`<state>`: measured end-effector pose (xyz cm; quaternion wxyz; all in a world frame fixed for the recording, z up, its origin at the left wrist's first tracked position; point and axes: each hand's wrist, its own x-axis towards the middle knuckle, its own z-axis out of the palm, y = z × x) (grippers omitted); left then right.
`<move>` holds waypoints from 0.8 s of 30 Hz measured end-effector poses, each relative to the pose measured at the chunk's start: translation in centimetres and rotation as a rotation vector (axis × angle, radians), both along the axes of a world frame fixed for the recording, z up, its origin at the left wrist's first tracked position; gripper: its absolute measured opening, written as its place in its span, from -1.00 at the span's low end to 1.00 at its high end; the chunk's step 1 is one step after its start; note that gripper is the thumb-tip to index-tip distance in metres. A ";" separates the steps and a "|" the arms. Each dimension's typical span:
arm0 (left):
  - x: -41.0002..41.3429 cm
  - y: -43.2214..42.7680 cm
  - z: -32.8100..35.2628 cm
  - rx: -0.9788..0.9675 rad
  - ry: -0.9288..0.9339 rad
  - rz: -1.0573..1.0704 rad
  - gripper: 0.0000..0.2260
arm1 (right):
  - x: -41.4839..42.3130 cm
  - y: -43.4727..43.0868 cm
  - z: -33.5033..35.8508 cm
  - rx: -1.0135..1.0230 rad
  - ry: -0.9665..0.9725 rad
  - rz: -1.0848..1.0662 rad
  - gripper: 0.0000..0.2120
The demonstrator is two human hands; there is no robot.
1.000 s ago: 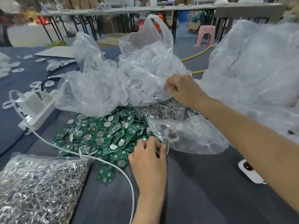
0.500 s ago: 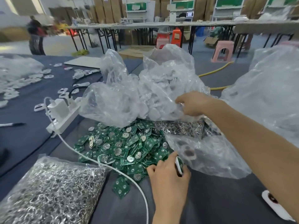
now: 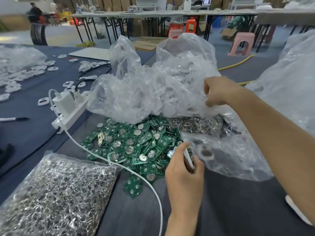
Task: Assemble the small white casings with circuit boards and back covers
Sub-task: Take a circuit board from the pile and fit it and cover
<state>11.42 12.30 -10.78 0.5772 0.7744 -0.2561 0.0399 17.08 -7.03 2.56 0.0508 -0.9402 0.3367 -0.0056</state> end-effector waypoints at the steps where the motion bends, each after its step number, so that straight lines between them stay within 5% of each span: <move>1: 0.0 0.0 0.1 -0.006 -0.020 0.001 -0.70 | -0.2 -0.4 0.4 0.070 -0.080 0.002 -0.65; 12: -0.2 -0.4 -0.3 -0.100 0.060 -0.072 -0.64 | -6.5 2.8 2.0 0.833 -1.053 0.005 -0.91; 17: -0.4 -0.4 0.0 -0.162 0.139 -0.147 -0.64 | -16.8 9.9 -0.2 1.221 -0.936 0.218 -0.85; 24: -4.8 0.0 1.3 -0.118 0.114 -0.490 -0.76 | -28.3 10.8 -6.2 1.347 -0.920 -0.115 -0.77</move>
